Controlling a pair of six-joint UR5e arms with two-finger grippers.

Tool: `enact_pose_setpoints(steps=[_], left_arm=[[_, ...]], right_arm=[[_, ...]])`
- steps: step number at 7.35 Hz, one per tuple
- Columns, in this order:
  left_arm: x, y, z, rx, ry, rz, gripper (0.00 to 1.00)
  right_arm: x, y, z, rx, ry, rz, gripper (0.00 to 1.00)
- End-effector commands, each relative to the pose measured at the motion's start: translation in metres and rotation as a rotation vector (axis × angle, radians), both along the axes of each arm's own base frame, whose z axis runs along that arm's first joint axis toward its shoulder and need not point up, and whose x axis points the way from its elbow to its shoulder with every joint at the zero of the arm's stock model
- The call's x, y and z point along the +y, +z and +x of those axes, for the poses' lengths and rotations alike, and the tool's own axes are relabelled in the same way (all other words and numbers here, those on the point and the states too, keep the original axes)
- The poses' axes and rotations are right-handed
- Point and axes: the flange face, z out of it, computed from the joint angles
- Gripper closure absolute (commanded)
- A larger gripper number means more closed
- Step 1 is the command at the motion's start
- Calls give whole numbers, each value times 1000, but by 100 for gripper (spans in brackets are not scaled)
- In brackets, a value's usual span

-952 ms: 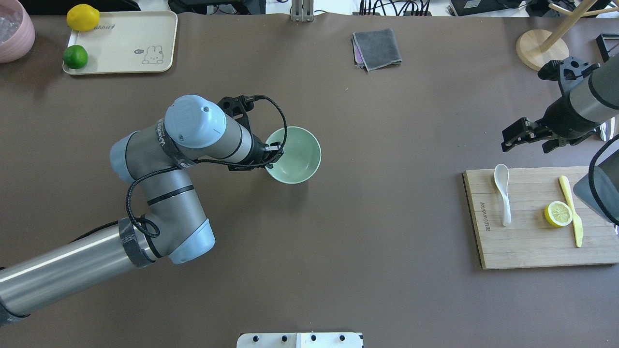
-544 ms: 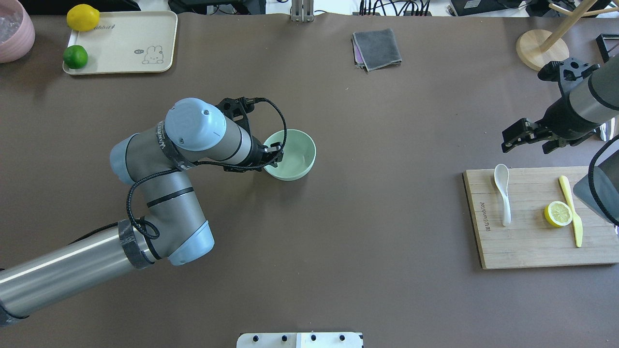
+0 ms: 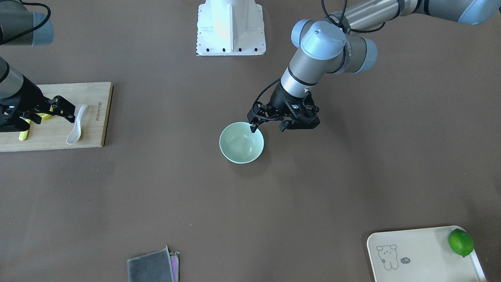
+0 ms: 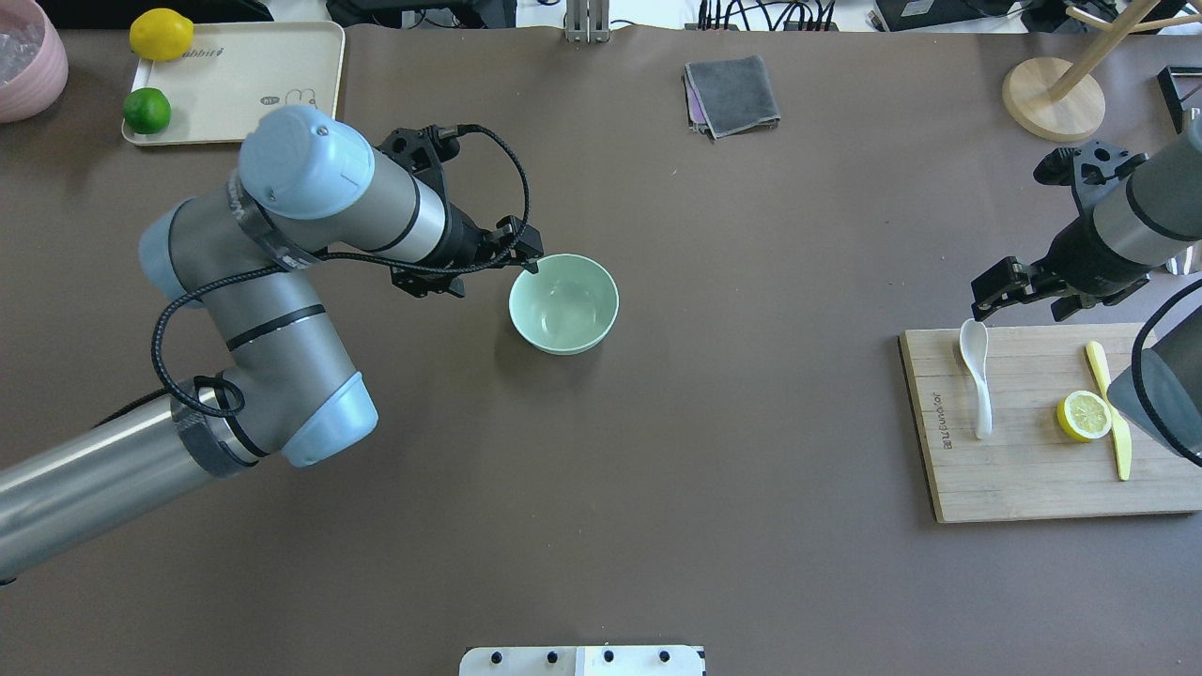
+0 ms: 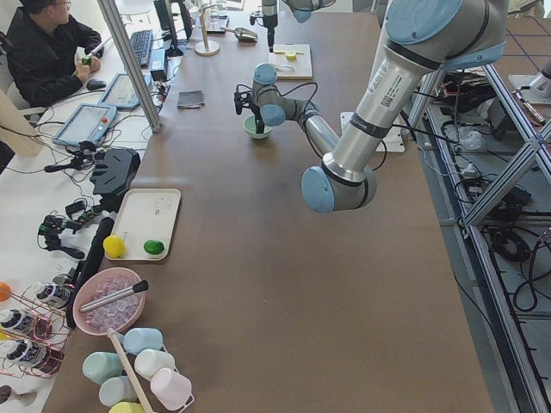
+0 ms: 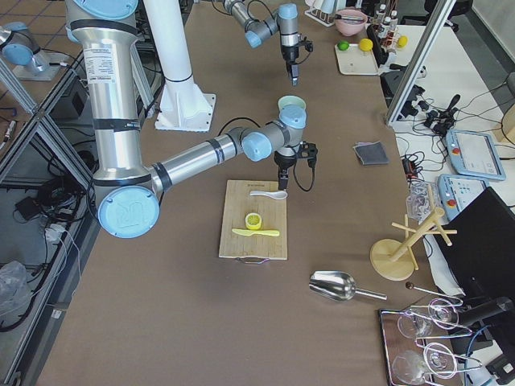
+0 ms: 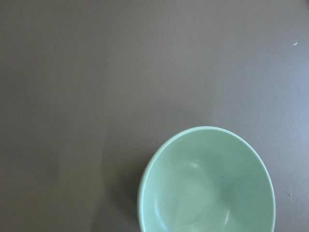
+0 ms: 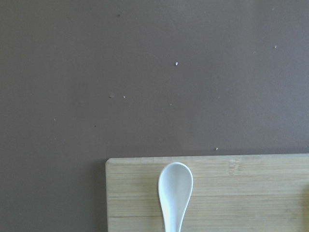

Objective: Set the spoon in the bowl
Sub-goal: 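Lower the right gripper onto the white spoon and grasp it while the left arm withdraws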

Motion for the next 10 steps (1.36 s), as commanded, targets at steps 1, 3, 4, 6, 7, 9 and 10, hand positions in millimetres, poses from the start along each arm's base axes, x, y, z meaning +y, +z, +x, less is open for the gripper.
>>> enact_pose_setpoints(steps=[1,3,4,6,7,9,10], left_arm=[[-7,-7,-22,-22,21,15,2],[-12,-14,-32,-13,9,29,2],[-12,-13,-32,-14,9,28,2],[-11,-12,-33,-14,9,28,2],[-12,-11,-34,-16,7,28,2],[-12,-13,-35,-14,5,30,2],[-12,-11,-34,-16,5,28,2]], right_arm=[[16,15,-14,22,-32,11,0],[30,33,-17,35,-49,14,0],[41,43,-18,23,-59,27,0],[57,47,-45,21,-40,18,0],[59,60,-51,23,-47,22,0],[55,90,-56,3,-48,41,0],[55,87,-56,-2,-48,47,1]])
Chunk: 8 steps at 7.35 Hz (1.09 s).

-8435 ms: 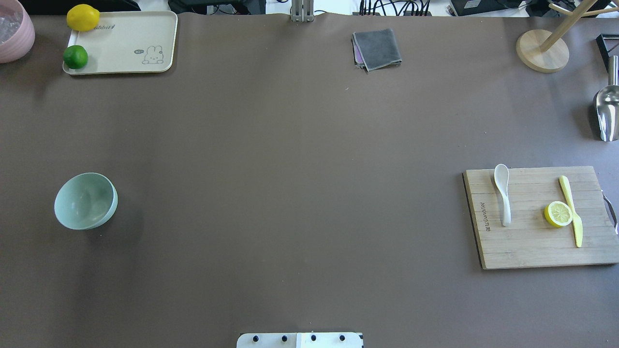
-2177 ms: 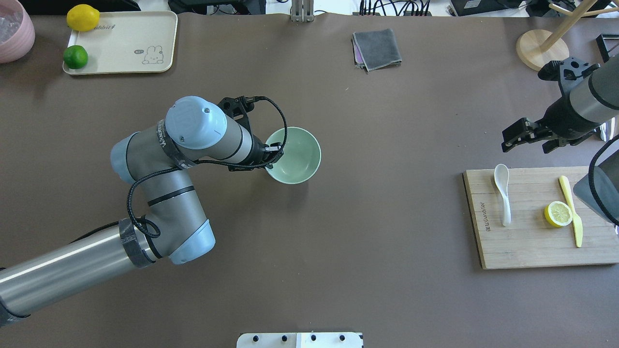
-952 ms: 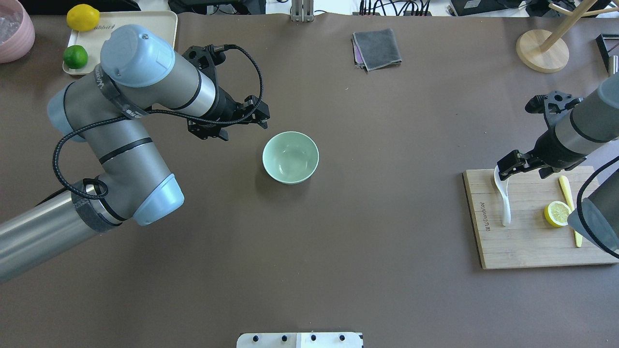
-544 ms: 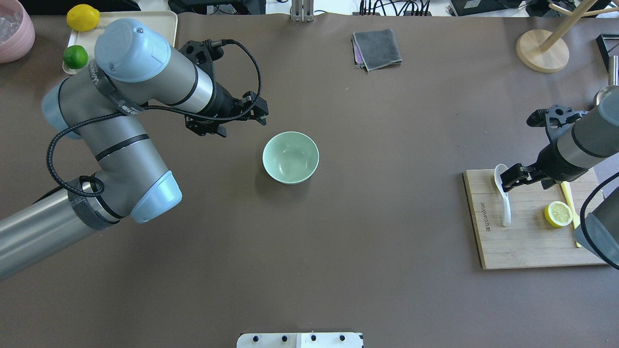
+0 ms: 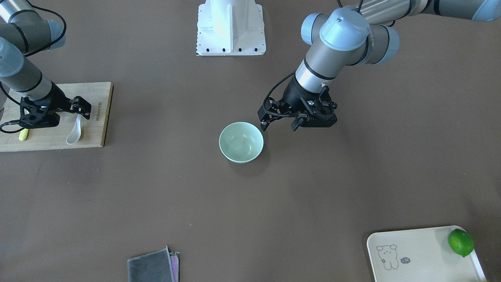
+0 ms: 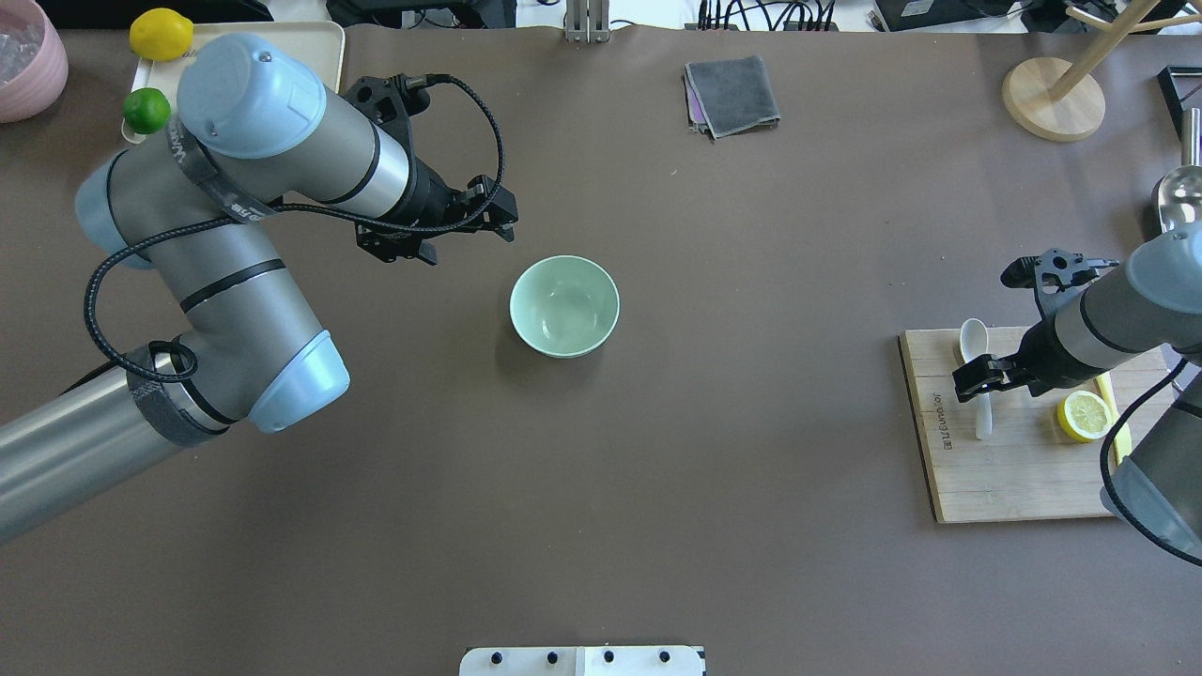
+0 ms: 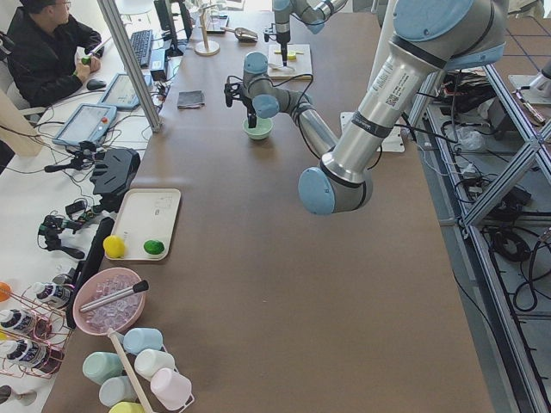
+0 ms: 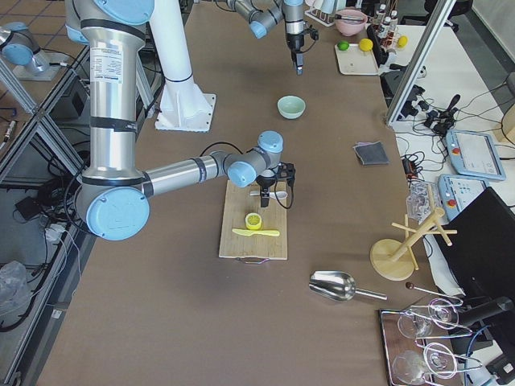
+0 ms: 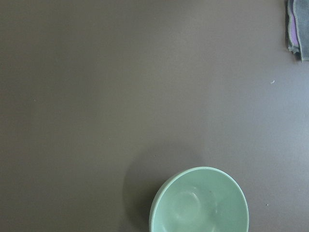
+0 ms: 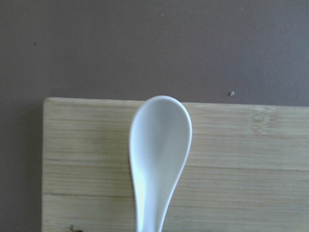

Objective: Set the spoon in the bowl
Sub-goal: 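Lower the right gripper onto the white spoon and grasp it while the left arm withdraws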

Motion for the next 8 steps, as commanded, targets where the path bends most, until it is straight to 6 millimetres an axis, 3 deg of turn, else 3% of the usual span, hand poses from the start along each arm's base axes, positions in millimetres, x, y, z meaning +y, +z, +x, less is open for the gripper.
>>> enact_pose_setpoints(steps=[1,3,4,5,7,8], left_arm=[[-1,3,0,-4,-1,-1,2],[-1,3,0,-5,-4,-1,2],[-1,3,0,-5,-4,-1,2],[-1,3,1,-5,-4,-1,2],[0,2,0,-4,-5,-1,2],[0,2,0,-4,-5,-1,2]], right_arm=[[0,1,-1,-16,1,11,4],[0,-6,-1,-27,12,7,15],[0,-6,0,-26,15,1,28],[0,-9,-1,-30,37,-19,47],[2,-13,-3,-33,46,-25,71],[1,-13,-2,-32,48,-24,88]])
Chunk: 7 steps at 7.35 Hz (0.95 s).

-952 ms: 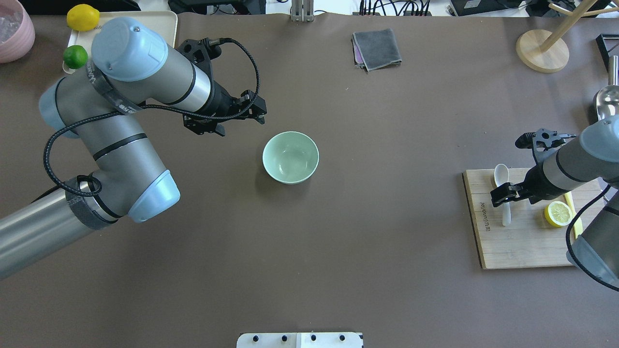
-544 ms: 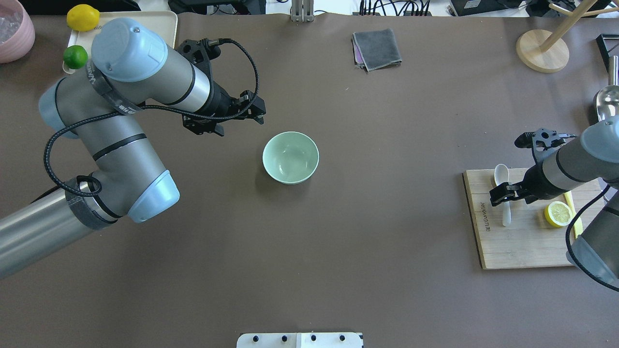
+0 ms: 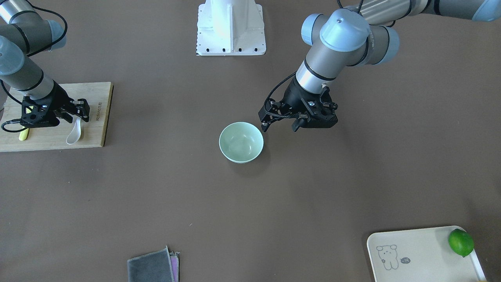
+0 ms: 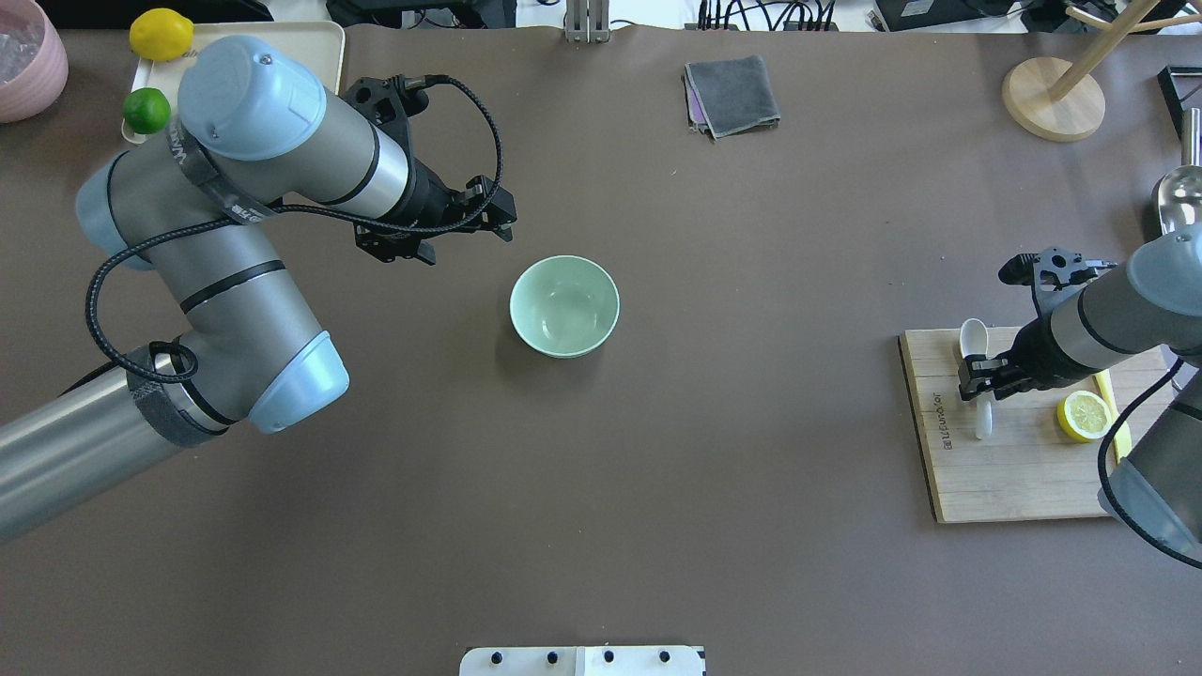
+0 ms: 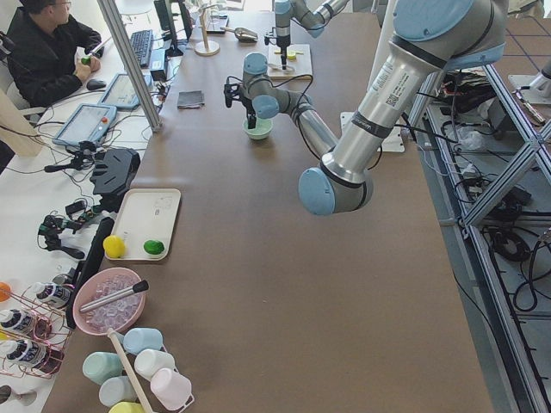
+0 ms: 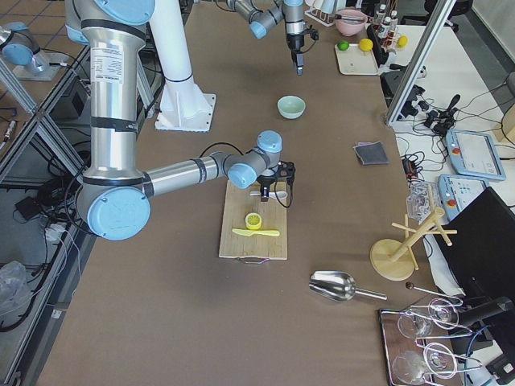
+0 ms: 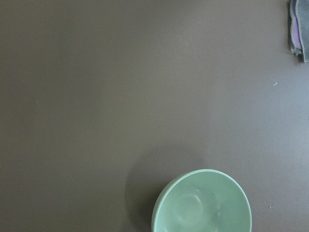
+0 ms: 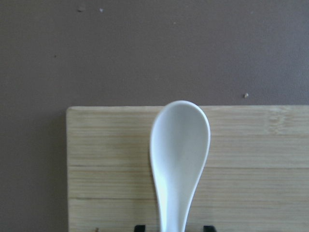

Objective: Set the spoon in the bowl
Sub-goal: 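Lower the right gripper onto the white spoon and grasp it while the left arm withdraws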

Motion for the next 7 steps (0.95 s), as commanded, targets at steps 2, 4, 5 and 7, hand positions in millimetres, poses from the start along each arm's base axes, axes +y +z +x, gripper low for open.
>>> enact_pose_setpoints(steps=[2,4,5,7], left_arm=[[-1,0,-1,0,0,3,2],[-9,29,-33,-51,0,87,2],[-3,61,-51,-109,3,144,2],[-11,77,-65,-153,-97,220,2]], right_arm=[[0,-11,-1,-17,-1,7,100],[-1,-35,7,-56,1,20,100],[-5,-41,11,-63,13,28,100],[-14,-67,5,-98,17,70,100]])
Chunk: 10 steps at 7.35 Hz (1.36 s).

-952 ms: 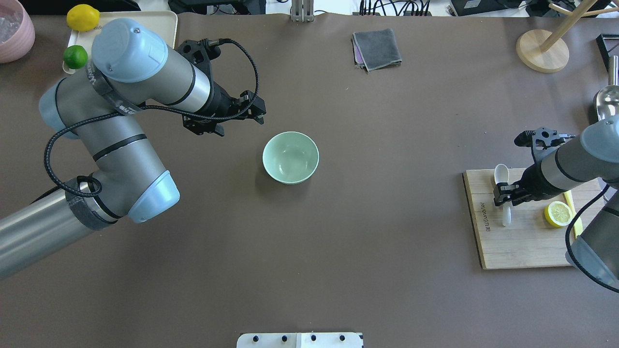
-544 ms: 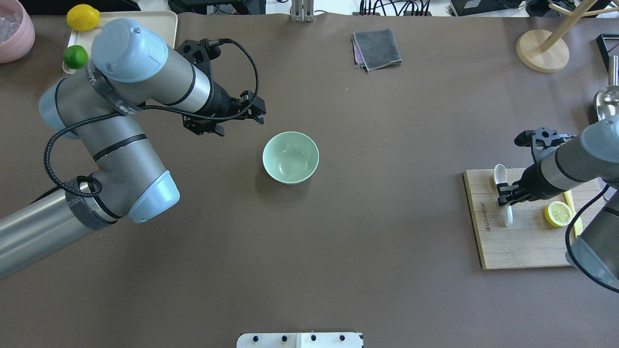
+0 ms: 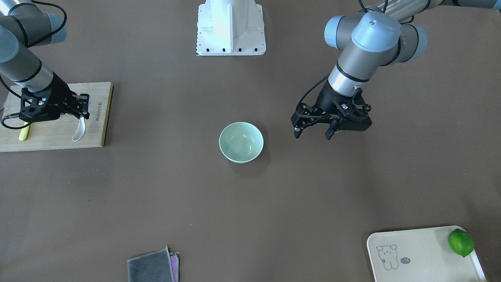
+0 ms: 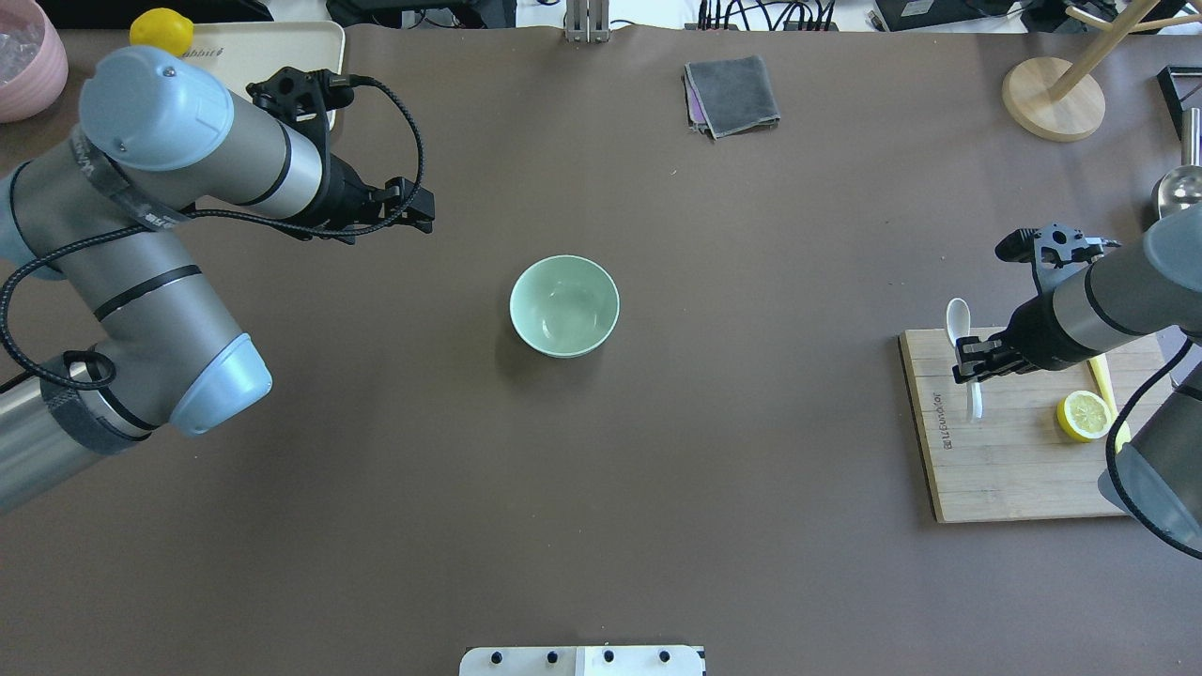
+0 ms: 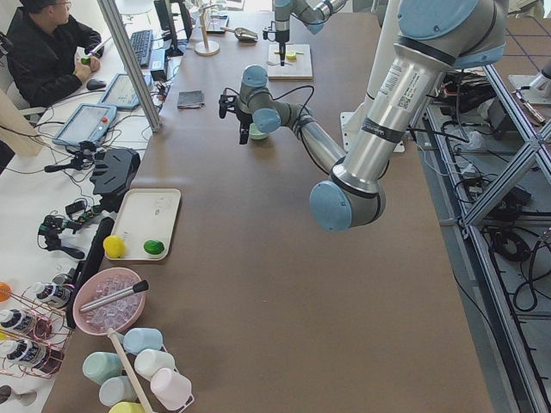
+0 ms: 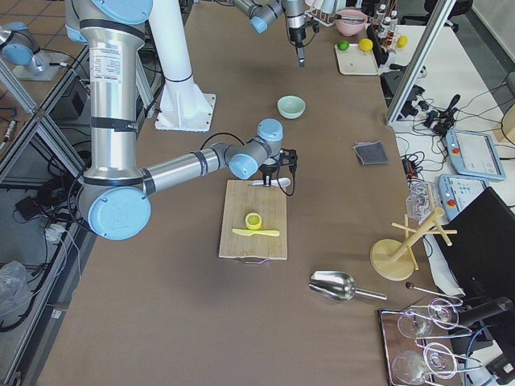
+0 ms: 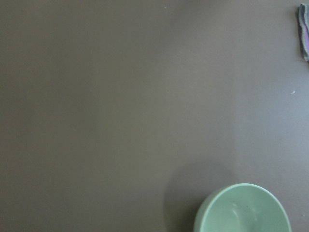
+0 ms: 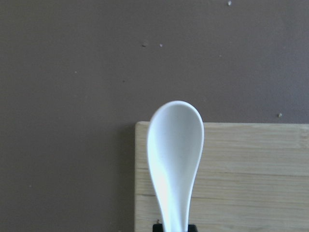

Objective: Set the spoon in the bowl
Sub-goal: 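Lift the white spoon with the right gripper and carry it over the bowl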

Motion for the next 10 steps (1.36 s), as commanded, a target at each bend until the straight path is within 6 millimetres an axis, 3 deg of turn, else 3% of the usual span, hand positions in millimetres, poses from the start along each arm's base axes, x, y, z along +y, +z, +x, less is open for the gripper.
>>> enact_pose_setpoints(steps=[1,2,3,5,7,9,10], left_arm=[[-13,24,-27,-36,-90,45,2],[-24,27,-43,-41,-122,43,2],[-26,38,-44,-59,-127,32,2],[-15,98,-65,-194,-17,102,2],[-13,149,-110,-275,63,129,2],[-13,186,-161,-321,111,143,2],[-16,199,-184,-353,125,169,2]], right_arm=[[-16,-39,-12,-49,6,53,100],[-23,-56,-18,-69,9,73,100],[-30,-78,-25,-96,30,73,100],[-54,-140,-48,-108,39,85,100],[-66,-219,-84,-93,32,80,100],[-49,-284,-141,-80,42,85,100],[-41,-304,-174,-75,46,102,100]])
